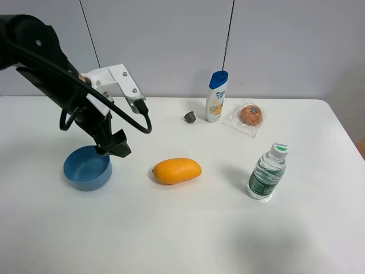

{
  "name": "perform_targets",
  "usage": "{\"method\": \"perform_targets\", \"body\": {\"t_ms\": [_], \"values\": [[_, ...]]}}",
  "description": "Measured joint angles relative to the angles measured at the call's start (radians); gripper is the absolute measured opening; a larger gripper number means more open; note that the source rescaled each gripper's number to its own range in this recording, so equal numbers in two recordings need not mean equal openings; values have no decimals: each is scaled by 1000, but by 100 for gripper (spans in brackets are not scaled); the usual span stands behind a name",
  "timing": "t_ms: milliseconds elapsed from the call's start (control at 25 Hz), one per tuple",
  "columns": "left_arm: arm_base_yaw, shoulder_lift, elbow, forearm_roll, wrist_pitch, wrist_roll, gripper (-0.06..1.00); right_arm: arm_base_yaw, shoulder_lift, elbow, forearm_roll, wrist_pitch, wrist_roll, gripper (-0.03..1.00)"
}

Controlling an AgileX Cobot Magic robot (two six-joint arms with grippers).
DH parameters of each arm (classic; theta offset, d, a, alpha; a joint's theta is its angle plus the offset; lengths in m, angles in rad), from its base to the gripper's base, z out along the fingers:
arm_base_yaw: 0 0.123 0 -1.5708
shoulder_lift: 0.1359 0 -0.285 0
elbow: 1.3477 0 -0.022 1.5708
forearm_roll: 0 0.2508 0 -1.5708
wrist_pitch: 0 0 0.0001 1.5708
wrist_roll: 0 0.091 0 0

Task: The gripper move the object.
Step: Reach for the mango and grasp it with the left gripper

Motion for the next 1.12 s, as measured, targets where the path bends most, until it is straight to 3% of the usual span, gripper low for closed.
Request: {"method": "perform_targets", "body": {"t_ms": [320,560,1120], "values": [[-80,134,0,1,-50,25,100,0,0,0,0,0,0,100],[-142,196,0,2,-152,35,100,0,0,0,0,0,0,100],[-158,282,0,-44,-347,49,100,0,0,0,0,0,0,100]]}}
